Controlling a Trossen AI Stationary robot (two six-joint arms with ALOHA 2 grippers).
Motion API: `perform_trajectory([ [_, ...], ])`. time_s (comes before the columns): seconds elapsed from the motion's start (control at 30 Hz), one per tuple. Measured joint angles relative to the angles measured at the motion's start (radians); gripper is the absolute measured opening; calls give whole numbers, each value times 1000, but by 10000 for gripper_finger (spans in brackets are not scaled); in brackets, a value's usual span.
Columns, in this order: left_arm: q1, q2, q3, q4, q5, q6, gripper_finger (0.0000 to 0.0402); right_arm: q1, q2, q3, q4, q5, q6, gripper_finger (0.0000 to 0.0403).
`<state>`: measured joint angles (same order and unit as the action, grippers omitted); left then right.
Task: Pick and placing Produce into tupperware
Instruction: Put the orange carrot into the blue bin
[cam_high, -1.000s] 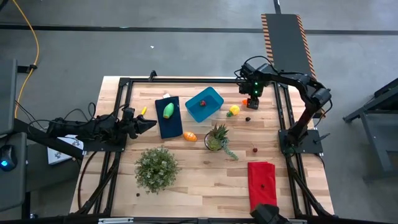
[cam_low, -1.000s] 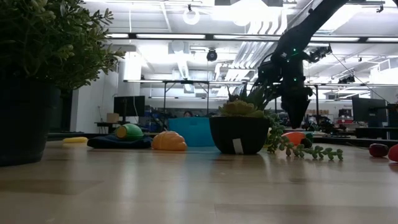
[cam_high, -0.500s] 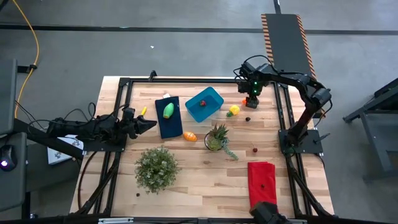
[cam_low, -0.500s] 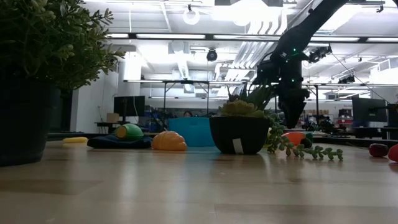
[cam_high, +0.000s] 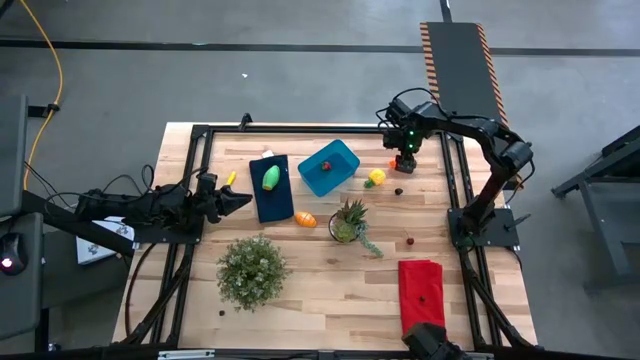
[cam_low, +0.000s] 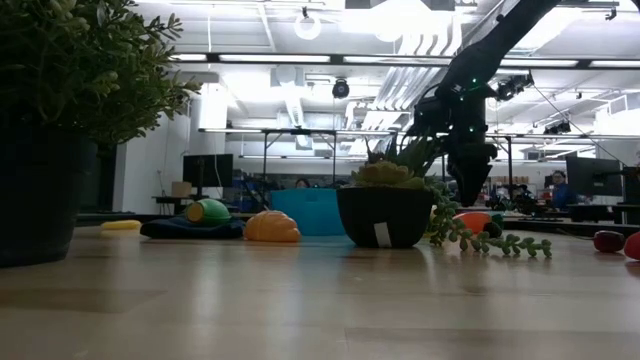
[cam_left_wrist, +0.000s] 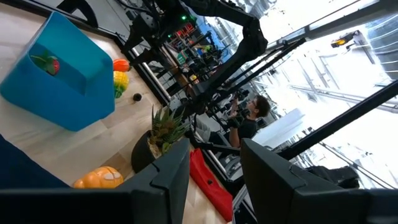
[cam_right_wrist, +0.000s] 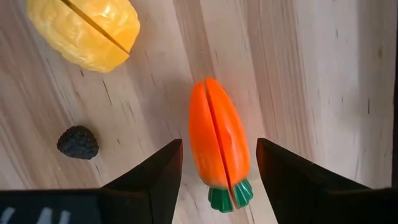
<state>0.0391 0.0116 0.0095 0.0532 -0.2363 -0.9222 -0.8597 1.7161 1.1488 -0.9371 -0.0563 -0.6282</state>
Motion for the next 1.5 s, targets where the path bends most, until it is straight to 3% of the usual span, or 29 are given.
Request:
perform_trajectory([
  [1.5, 0, 0, 0, -6, 46, -26, 131, -5, 135, 0, 10, 23, 74, 197],
])
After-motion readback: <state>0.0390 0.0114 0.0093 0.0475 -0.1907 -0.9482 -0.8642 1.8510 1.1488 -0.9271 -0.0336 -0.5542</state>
